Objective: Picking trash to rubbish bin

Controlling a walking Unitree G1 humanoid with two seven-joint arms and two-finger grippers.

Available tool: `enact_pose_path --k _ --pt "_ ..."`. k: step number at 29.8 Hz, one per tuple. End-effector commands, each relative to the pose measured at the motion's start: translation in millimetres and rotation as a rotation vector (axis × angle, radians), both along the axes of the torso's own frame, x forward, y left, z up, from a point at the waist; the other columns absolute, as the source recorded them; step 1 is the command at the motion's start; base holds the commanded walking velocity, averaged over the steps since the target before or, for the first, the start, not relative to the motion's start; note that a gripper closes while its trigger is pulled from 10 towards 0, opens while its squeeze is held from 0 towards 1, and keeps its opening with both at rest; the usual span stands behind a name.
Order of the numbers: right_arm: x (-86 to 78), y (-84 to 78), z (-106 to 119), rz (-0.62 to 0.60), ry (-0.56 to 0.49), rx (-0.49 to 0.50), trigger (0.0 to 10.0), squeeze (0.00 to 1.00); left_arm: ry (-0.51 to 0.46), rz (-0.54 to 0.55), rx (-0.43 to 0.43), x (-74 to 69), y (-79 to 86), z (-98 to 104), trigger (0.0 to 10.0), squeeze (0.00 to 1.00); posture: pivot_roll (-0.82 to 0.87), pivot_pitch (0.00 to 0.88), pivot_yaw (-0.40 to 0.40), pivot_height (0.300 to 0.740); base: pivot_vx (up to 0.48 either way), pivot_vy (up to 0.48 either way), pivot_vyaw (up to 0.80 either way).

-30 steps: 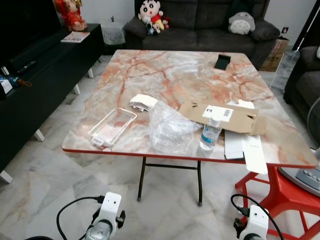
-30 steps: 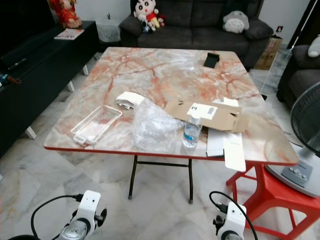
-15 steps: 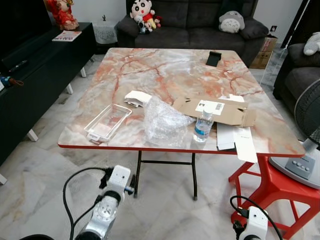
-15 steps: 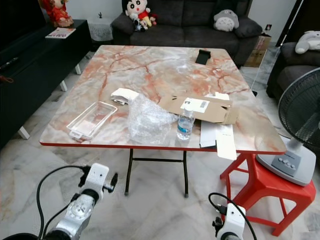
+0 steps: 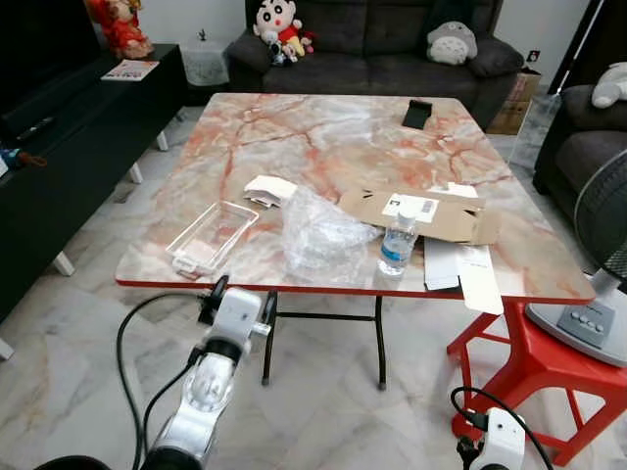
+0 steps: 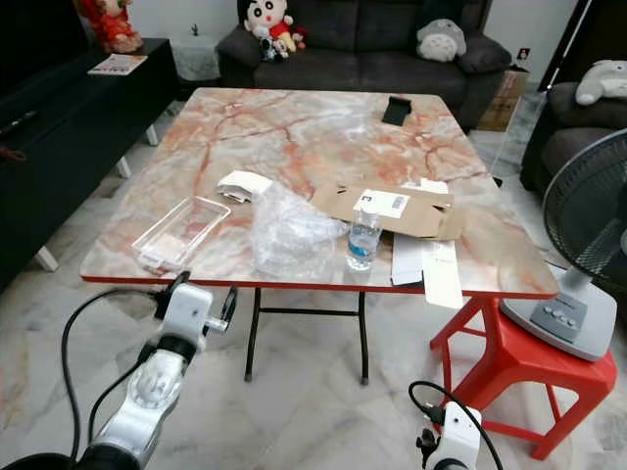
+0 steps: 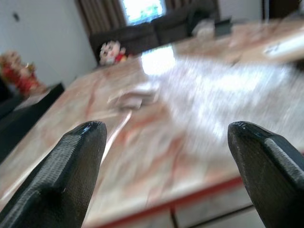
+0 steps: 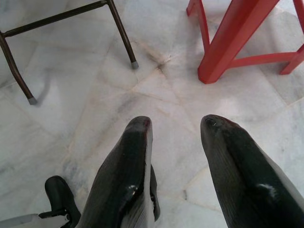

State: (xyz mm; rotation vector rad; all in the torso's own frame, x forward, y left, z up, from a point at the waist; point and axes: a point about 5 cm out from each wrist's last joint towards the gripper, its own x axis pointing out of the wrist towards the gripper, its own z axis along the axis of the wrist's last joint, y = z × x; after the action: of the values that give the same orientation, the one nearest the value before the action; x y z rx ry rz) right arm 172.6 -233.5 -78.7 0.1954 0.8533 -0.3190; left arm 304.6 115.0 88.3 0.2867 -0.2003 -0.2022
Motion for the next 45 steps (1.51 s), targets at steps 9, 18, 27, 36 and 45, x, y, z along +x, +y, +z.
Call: enact_pose_path --k 9,18,27,36,45 --pt "1.7 -2.6 1.5 -0.016 -0.01 -0.002 10.0 0.0 0.029 -0.04 -0.081 29.8 -30.9 21.7 10.0 0.0 -0.05 0.021 -0.033 0.74 0.0 0.0 0.0" --pt "1.1 -5.2 2.0 -0.023 -0.014 -0.004 10.0 0.0 0.003 -0.014 -0.087 42.3 -30.3 36.7 10.0 0.0 -0.05 0.019 -0.033 0.74 0.268 0.0 0.0" --pt "2.1 -2.2 1.7 -0.013 -0.016 0.0 10.0 0.0 -0.001 -0.001 -0.076 41.6 -24.6 34.1 10.0 0.0 -0.05 0.019 -0.034 0.74 0.404 0.0 0.0" --pt "3.8 -1.7 2.7 0.023 -0.025 -0.008 10.0 0.0 -0.016 0.002 -0.084 42.8 -26.3 37.8 10.0 0.0 -0.05 0.017 -0.033 0.74 0.411 0.0 0.11" --pt "3.4 -0.1 2.0 0.002 -0.027 0.013 10.0 0.0 -0.032 -0.003 -0.084 43.3 -27.4 41.0 10.0 0.0 -0.05 0.002 -0.03 0.74 0.412 0.0 0.06"
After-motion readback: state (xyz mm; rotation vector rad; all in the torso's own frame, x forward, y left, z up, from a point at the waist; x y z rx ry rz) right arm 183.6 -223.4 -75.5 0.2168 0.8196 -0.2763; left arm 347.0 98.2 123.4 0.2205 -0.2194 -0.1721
